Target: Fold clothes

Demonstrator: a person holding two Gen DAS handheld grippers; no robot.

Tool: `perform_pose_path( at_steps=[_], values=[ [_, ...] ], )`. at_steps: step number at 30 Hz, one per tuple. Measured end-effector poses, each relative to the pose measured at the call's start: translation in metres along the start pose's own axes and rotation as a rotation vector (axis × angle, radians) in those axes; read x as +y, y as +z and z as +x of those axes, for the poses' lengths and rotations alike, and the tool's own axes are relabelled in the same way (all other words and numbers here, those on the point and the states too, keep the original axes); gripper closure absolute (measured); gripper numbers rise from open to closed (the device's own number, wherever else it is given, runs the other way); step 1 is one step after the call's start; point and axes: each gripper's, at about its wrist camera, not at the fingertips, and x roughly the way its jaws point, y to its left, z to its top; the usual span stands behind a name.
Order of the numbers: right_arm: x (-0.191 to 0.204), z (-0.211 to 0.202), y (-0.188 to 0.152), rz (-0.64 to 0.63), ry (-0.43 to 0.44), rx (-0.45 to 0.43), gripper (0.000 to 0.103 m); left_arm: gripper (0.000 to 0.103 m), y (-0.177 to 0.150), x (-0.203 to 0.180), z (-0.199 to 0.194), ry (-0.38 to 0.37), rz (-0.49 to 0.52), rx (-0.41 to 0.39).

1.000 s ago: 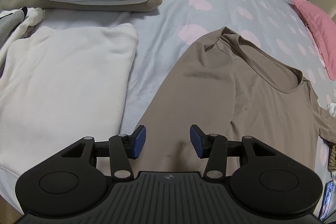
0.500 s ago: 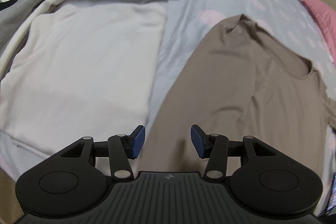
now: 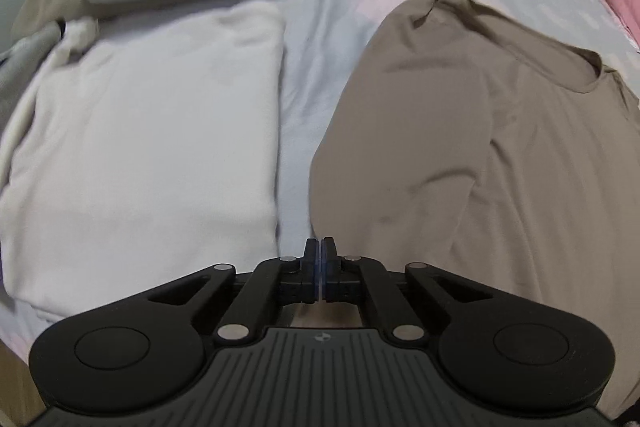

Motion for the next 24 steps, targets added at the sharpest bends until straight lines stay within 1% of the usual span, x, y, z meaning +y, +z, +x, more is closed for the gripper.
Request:
perform_pose_path(
  at_steps=[2,5,7,10,18,21,22,24],
  values=[
    [0.001,0.0,-0.001,-0.005,-0.003,0.002,0.066,0.103,0.003,0.001,-0.009,-0.006,-0.016,-0.035],
    [0.001,0.001,-0.001,-0.005,-0.002,0.004,0.066,0.103,0.013,0.013,-0.03,-0.047,-0.082,-0.103],
    [0.002,0.002,-0.002,-0.009,-0.001,0.011,0.066,0.103,0.025,0.022,-0.047,-0.058,-0.111,-0.155],
    [0.004,0.005,-0.002,-0.017,0.002,0.022,0.066,0.103,0.047,0.038,-0.067,-0.066,-0.147,-0.208],
    [0.01,0.011,-0.003,-0.046,0.031,0.038,0.066,0.103,0.102,0.081,-0.051,0.052,-0.154,-0.24],
    [0.013,0.015,-0.005,-0.062,0.054,0.052,0.066,0.103,0.122,0.097,-0.045,0.097,-0.156,-0.253],
    [0.015,0.017,-0.005,-0.068,0.06,0.058,0.066,0.103,0.128,0.102,-0.041,0.106,-0.159,-0.25],
    [0.019,0.02,-0.006,-0.082,0.071,0.07,0.066,0.102,0.127,0.103,-0.028,0.109,-0.159,-0.227]
  ],
)
